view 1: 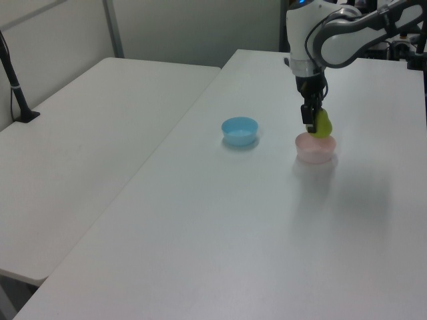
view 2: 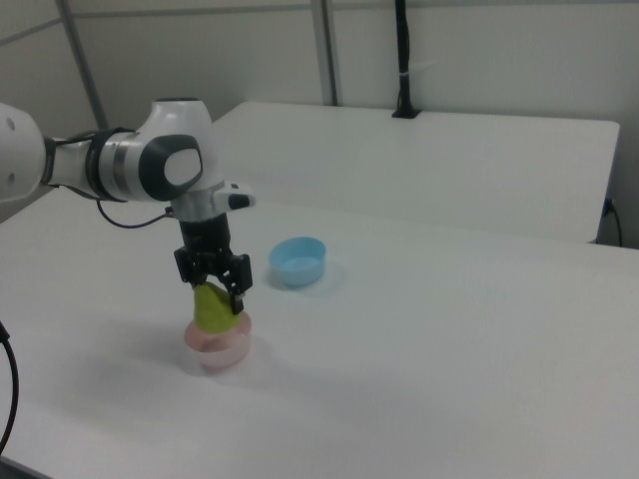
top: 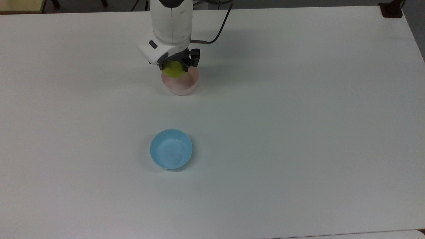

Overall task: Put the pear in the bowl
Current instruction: 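Carry the pear over the pink bowl and lower it inside, then open the gripper to release the pear into the pink bowl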

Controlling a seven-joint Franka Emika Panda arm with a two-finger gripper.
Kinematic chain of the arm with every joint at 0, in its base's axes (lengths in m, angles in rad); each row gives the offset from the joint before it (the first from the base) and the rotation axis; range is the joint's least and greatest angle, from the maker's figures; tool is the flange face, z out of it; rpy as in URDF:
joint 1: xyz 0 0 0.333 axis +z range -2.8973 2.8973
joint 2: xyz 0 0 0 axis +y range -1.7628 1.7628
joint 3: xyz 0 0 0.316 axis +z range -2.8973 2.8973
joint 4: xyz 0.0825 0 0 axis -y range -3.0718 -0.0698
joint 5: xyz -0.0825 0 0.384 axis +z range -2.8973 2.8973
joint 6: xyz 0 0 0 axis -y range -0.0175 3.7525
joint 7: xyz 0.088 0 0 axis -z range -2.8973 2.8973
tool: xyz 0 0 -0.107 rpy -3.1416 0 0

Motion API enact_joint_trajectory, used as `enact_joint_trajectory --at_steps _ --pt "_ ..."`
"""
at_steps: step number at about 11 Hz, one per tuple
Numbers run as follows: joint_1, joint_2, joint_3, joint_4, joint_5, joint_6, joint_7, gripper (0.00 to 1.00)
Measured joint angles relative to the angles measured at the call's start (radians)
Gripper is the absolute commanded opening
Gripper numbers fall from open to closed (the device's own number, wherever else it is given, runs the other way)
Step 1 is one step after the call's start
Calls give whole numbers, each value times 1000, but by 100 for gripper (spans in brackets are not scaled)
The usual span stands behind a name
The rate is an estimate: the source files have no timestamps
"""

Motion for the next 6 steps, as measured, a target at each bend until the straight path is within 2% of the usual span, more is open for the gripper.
enact_joint_trajectory --at_steps 3,5,6 --pt "0 30 0 -25 0 69 0 55" --pt "0 41 0 -43 0 105 0 65" --pt "0 46 0 -47 0 107 0 75"
